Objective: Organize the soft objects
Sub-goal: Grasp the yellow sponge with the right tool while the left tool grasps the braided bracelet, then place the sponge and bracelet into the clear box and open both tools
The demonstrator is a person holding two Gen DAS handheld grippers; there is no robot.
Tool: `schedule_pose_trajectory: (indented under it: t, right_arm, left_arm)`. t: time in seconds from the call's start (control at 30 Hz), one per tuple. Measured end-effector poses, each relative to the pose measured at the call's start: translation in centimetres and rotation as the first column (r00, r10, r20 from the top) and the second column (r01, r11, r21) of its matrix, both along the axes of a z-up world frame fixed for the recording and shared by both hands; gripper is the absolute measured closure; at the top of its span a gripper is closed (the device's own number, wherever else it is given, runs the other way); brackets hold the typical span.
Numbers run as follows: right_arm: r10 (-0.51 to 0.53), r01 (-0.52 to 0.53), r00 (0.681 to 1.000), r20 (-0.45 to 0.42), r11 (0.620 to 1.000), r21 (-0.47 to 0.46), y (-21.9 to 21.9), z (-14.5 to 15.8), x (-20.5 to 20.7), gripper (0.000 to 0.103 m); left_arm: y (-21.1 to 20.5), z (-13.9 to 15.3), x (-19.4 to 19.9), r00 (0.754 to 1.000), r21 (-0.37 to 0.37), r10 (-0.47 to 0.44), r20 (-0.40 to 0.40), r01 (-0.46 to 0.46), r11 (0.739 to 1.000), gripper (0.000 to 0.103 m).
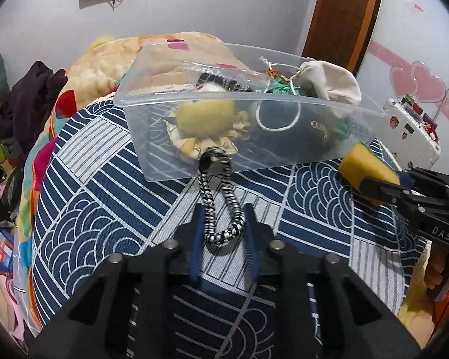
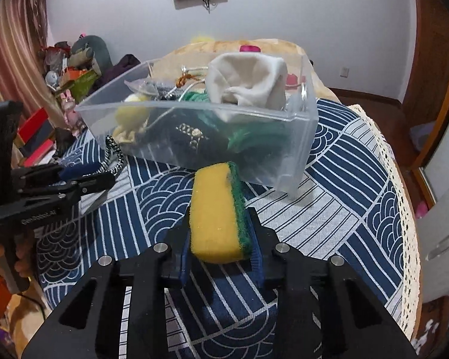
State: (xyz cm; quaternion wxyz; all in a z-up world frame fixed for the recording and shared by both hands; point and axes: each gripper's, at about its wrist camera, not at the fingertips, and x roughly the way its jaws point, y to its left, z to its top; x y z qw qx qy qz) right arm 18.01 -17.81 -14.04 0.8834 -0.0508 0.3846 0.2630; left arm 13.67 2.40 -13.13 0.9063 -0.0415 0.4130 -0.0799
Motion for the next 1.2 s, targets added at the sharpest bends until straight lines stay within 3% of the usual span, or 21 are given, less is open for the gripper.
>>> schedule_pose_trajectory:
  t: [0.23, 0.47, 0.77, 0.93, 1.2]
  right_arm:
    - [0.009, -0.01, 0.999, 0.041, 1.0, 0.027, -0.3, 1.2, -1.0, 0.074]
    - [0.015, -0.022, 0.994, 0.105, 0.997, 0.068, 0.1, 3.6, -1.3, 0.074]
    - [0.002, -0.022, 0.978, 0.207, 0.995, 0.095, 1.7, 6.6, -0.4, 0.074]
    - [0.005, -0.031, 0.972, 0.233, 0.994, 0.106, 2.7, 7.5, 0.8, 0.074]
    - [0.006, -0.021, 0.983, 0.183, 0.997, 0.077, 5.1, 5.8, 3.9, 0.074]
  left_arm:
    - [0.2, 1.1, -1.6, 0.999, -0.003, 0.009, 0.039, -0.009, 1.0, 0.089]
    - [-0.8, 4.4, -3.7, 0.989, 0.049, -0.005, 0.146, -0.003, 0.999, 0.089]
    - [0.0, 8.9, -1.8, 0.964, 0.043, 0.014, 0.264, -0.026, 0.999, 0.089]
    - [0.5, 9.0, 0.3, 0.968, 0.029, 0.026, 0.249, -0.035, 0.999, 0.089]
    - [1.2, 6.5, 3.5, 0.985, 0.027, 0.046, 0.165, -0.051, 0.998, 0.089]
